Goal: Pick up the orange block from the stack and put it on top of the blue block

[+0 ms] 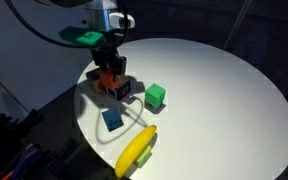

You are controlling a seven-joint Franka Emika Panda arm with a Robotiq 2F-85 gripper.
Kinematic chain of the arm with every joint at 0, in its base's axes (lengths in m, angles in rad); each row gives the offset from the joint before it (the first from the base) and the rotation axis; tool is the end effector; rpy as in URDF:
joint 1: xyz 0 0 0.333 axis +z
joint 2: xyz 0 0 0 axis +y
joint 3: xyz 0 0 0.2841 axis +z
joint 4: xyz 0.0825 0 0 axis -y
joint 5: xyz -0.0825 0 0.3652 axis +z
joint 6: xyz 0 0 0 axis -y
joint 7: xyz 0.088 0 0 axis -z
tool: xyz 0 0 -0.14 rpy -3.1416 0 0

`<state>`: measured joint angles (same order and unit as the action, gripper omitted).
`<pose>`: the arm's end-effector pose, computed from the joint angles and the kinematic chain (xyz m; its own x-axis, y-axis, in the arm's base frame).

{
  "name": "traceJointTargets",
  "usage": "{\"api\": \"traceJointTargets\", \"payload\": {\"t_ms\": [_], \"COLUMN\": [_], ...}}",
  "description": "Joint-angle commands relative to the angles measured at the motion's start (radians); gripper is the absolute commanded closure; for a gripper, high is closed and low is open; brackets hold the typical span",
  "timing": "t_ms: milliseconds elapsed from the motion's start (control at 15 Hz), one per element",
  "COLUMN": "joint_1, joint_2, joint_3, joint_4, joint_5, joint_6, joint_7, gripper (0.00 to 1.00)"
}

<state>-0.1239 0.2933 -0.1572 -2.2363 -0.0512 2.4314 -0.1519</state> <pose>0.4915 -0.1467 0.1836 0.9904 -0.0869 -0.1071 -0.0809 -0.9950 0.0592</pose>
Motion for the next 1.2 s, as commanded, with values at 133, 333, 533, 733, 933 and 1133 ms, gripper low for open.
{"api": "traceJointTargets", "payload": {"t_ms": [133, 333, 533, 733, 933, 1133], "joint_1": [-0.022, -0.036, -0.052, -0.062, -0.072, -0.079], "joint_2": [-0.102, -0.116, -0.108, -0.094, -0.094, -0.082], "joint_3": [-0.017, -0.031, -0.043, -0.054, -0.057, -0.057], "joint_4": [-0.069, -0.096, -0.124, -0.147, -0.187, -0.217], "joint_5": [-0.038, -0.027, -0.016, -0.014, -0.002, 0.006], "joint_6": [-0.052, -0.063, -0.044, -0.023, 0.065, 0.151], "joint_7": [0.021, 0.034, 0.064, 0.097, 0.105, 0.096], "gripper": [0.75, 0.75, 0.75, 0.75, 0.75, 0.75]}}
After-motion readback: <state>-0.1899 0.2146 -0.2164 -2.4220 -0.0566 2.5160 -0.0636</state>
